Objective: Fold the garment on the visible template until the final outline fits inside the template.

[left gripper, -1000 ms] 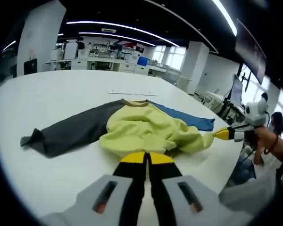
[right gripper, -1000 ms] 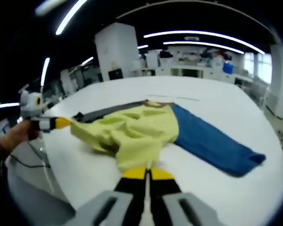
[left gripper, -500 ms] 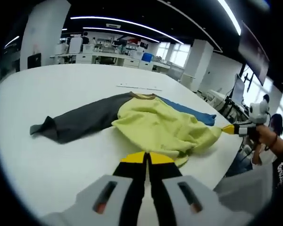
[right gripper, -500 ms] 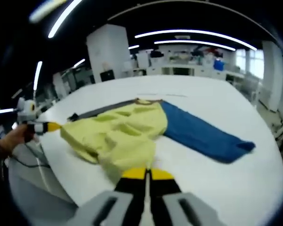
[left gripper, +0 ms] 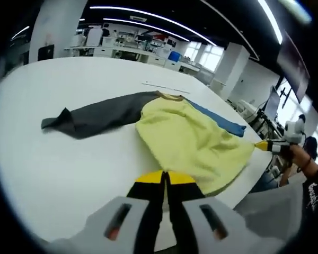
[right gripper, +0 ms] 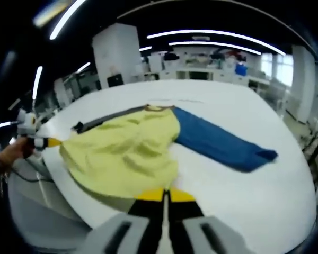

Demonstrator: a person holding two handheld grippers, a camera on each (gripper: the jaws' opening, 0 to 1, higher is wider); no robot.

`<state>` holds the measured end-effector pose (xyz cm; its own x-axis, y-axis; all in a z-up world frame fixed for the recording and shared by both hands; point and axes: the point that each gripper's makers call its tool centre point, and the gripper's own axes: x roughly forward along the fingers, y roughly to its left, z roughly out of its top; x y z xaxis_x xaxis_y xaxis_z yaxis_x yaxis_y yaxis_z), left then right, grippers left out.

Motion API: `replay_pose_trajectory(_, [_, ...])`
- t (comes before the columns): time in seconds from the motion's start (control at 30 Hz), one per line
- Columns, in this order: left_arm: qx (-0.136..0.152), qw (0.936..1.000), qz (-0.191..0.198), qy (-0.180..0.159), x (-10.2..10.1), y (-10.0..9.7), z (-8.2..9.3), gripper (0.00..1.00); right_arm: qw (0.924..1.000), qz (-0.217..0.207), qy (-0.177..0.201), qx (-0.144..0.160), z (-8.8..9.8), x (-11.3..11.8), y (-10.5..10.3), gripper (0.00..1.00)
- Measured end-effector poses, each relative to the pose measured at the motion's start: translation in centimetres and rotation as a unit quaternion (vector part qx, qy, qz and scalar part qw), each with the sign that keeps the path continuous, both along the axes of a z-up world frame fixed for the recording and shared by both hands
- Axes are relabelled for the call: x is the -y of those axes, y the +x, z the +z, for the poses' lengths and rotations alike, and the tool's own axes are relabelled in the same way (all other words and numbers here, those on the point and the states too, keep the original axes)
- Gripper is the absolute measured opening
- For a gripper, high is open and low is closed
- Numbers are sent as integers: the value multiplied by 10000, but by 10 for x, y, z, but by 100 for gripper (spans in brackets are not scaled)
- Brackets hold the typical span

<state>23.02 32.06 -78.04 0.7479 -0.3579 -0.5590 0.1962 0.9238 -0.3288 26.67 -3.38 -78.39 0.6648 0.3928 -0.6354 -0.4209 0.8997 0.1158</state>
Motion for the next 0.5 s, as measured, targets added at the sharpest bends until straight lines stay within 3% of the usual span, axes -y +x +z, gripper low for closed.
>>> replay_pose_trajectory(0.27, [-276, 9995, 70, 163, -7, -9, -13, 0, 9990, -218, -18, -385, -13, 7, -20, 0])
replay_pose_trajectory(0.5, [-435, 9985, 88, 309, -12, -17, -26, 0, 9974, -149, -115, -691, -31, -1, -40, 0])
